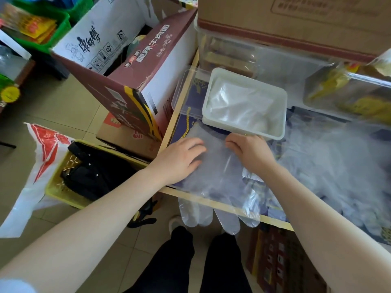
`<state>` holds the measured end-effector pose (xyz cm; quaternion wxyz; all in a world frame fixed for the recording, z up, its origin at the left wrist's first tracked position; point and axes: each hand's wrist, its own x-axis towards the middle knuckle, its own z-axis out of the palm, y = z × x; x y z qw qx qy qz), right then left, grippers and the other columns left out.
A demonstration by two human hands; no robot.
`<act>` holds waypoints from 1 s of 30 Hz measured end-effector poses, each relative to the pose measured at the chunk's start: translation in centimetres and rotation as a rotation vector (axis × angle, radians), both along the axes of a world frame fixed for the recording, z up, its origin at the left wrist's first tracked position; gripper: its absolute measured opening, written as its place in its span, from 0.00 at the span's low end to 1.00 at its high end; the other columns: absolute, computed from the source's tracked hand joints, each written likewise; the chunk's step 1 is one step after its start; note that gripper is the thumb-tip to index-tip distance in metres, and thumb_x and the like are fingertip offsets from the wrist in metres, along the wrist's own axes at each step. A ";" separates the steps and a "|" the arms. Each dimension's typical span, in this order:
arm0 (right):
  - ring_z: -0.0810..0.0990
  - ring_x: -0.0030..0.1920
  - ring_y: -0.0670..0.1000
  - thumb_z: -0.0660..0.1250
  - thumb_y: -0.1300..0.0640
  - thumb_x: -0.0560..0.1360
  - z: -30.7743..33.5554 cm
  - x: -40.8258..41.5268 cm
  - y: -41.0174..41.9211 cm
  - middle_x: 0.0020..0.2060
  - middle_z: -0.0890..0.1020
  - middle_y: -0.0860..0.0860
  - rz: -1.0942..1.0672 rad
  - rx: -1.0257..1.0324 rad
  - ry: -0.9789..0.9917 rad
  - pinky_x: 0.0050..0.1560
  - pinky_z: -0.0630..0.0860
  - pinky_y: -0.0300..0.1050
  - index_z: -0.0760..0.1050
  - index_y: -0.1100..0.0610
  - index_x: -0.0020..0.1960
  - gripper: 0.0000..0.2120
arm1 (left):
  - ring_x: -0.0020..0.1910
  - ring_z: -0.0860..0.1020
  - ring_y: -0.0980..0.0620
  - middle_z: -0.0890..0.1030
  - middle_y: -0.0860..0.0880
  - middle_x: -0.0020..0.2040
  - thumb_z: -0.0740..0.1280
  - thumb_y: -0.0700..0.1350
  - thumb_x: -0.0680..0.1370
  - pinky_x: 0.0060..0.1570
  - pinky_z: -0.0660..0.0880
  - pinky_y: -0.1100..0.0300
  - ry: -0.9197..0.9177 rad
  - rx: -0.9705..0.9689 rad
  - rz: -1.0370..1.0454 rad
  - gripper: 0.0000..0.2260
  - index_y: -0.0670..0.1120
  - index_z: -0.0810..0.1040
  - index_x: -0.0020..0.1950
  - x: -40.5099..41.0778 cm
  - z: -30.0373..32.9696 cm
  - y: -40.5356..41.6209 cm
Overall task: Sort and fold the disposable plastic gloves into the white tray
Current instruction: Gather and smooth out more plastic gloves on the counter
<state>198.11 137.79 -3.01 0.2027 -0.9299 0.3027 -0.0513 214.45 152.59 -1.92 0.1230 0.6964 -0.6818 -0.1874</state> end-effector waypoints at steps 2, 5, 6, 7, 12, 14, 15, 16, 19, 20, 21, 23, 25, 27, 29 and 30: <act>0.78 0.43 0.59 0.60 0.53 0.79 0.5 0.4 -0.1 0.41 0.82 0.54 0.011 0.017 0.056 0.39 0.69 0.48 0.78 0.56 0.51 0.10 | 0.64 0.70 0.44 0.73 0.44 0.65 0.63 0.40 0.78 0.63 0.66 0.54 0.069 0.011 0.011 0.15 0.41 0.74 0.64 0.0 -0.3 -0.1; 0.77 0.46 0.58 0.60 0.54 0.78 0.1 1.0 -0.4 0.46 0.80 0.54 0.098 -0.103 0.249 0.38 0.68 0.46 0.76 0.55 0.55 0.09 | 0.67 0.67 0.43 0.69 0.44 0.69 0.62 0.40 0.79 0.64 0.68 0.50 0.015 0.038 -0.045 0.17 0.43 0.71 0.68 0.3 -1.0 -0.5; 0.78 0.47 0.58 0.60 0.54 0.78 0.1 1.2 -0.3 0.48 0.79 0.54 0.117 -0.139 0.300 0.38 0.67 0.45 0.75 0.54 0.56 0.09 | 0.70 0.64 0.43 0.66 0.44 0.71 0.61 0.42 0.79 0.66 0.67 0.49 -0.027 0.088 -0.076 0.19 0.44 0.68 0.71 0.3 -1.3 -0.6; 0.78 0.48 0.59 0.60 0.55 0.78 0.0 1.2 -0.3 0.49 0.78 0.54 0.128 -0.161 0.345 0.38 0.66 0.45 0.74 0.53 0.57 0.10 | 0.72 0.61 0.44 0.63 0.44 0.73 0.61 0.44 0.79 0.67 0.65 0.49 -0.070 0.138 -0.105 0.21 0.45 0.65 0.73 0.4 -1.7 -0.6; 0.79 0.37 0.60 0.68 0.60 0.72 -0.8 1.6 -0.1 0.38 0.79 0.57 0.092 -0.291 0.352 0.30 0.65 0.44 0.74 0.60 0.49 0.07 | 0.73 0.57 0.43 0.59 0.44 0.75 0.63 0.49 0.78 0.68 0.62 0.49 -0.174 0.172 -0.119 0.26 0.46 0.61 0.74 0.0 -2.4 -0.7; 0.79 0.29 0.59 0.75 0.64 0.64 -0.9 1.5 0.1 0.30 0.78 0.57 0.010 -0.298 0.285 0.26 0.70 0.44 0.74 0.63 0.39 0.10 | 0.71 0.64 0.43 0.64 0.43 0.73 0.65 0.51 0.76 0.64 0.68 0.51 -0.228 0.145 -0.101 0.26 0.45 0.66 0.72 -0.3 -2.7 -0.6; 0.79 0.32 0.60 0.76 0.64 0.63 -1.0 1.3 0.5 0.32 0.79 0.58 -0.033 -0.331 0.270 0.30 0.74 0.47 0.75 0.62 0.40 0.11 | 0.67 0.70 0.42 0.69 0.41 0.70 0.68 0.52 0.73 0.59 0.72 0.50 -0.223 0.143 -0.075 0.26 0.44 0.71 0.69 -0.6 -2.6 -0.7; 0.81 0.38 0.60 0.74 0.64 0.63 -0.9 1.0 1.2 0.37 0.80 0.58 -0.053 -0.369 0.266 0.39 0.77 0.51 0.76 0.62 0.43 0.10 | 0.64 0.73 0.41 0.72 0.41 0.68 0.68 0.52 0.72 0.56 0.75 0.49 -0.200 0.152 -0.044 0.25 0.43 0.74 0.66 -0.8 -2.4 -0.7; 0.76 0.60 0.61 0.63 0.57 0.73 -0.8 0.2 4.3 0.59 0.77 0.60 0.010 -0.373 0.156 0.66 0.67 0.52 0.76 0.63 0.58 0.16 | 0.72 0.61 0.43 0.58 0.43 0.76 0.56 0.55 0.79 0.67 0.65 0.48 -0.231 0.153 0.005 0.26 0.46 0.61 0.74 -1.7 -3.3 -0.8; 0.72 0.65 0.60 0.57 0.51 0.75 -0.5 0.1 5.4 0.65 0.74 0.60 0.056 -0.271 0.173 0.69 0.63 0.51 0.72 0.63 0.63 0.22 | 0.74 0.55 0.44 0.53 0.45 0.77 0.53 0.55 0.80 0.71 0.59 0.48 -0.220 0.180 0.027 0.26 0.46 0.57 0.76 -2.0 -3.5 -0.6; 0.67 0.70 0.58 0.51 0.46 0.76 -0.5 -0.1 6.2 0.70 0.68 0.59 0.094 -0.141 0.221 0.70 0.58 0.50 0.67 0.62 0.69 0.28 | 0.75 0.53 0.44 0.50 0.46 0.78 0.53 0.55 0.80 0.73 0.55 0.47 -0.193 0.176 0.052 0.27 0.47 0.55 0.76 -2.2 -3.7 -0.5; 0.56 0.75 0.55 0.41 0.38 0.75 -1.7 -1.0 6.4 0.75 0.57 0.55 0.142 -0.028 0.368 0.72 0.48 0.48 0.54 0.59 0.75 0.36 | 0.75 0.51 0.44 0.50 0.46 0.78 0.53 0.54 0.81 0.73 0.50 0.49 -0.210 0.156 0.076 0.26 0.48 0.53 0.77 -2.5 -3.7 -0.4; 0.57 0.75 0.56 0.39 0.35 0.75 -2.8 -2.5 5.7 0.75 0.58 0.55 0.128 -0.092 0.454 0.72 0.50 0.51 0.55 0.58 0.75 0.37 | 0.76 0.48 0.45 0.47 0.47 0.78 0.51 0.55 0.81 0.73 0.46 0.51 -0.235 0.172 0.088 0.26 0.49 0.48 0.77 -2.6 -4.1 -0.4; 0.49 0.75 0.53 0.36 0.33 0.75 -3.1 -4.4 4.7 0.76 0.52 0.55 0.052 -0.105 0.493 0.73 0.45 0.49 0.51 0.57 0.76 0.39 | 0.76 0.43 0.45 0.43 0.47 0.78 0.49 0.57 0.81 0.73 0.42 0.51 -0.248 0.222 0.083 0.27 0.51 0.44 0.77 -2.5 -4.2 -0.4; 0.38 0.73 0.48 0.29 0.31 0.71 -3.2 -6.6 3.8 0.75 0.41 0.52 0.009 -0.122 0.511 0.72 0.36 0.45 0.41 0.57 0.76 0.43 | 0.75 0.38 0.44 0.38 0.47 0.77 0.49 0.63 0.79 0.73 0.40 0.50 -0.241 0.285 0.085 0.31 0.53 0.40 0.77 -2.6 -3.8 -0.5; 0.38 0.72 0.47 0.26 0.30 0.69 -2.9 -7.3 3.6 0.75 0.41 0.52 -0.024 -0.125 0.509 0.71 0.36 0.45 0.41 0.58 0.76 0.44 | 0.75 0.36 0.43 0.36 0.46 0.77 0.50 0.66 0.77 0.72 0.39 0.49 -0.232 0.318 0.085 0.34 0.55 0.39 0.76 -2.7 -3.6 -0.5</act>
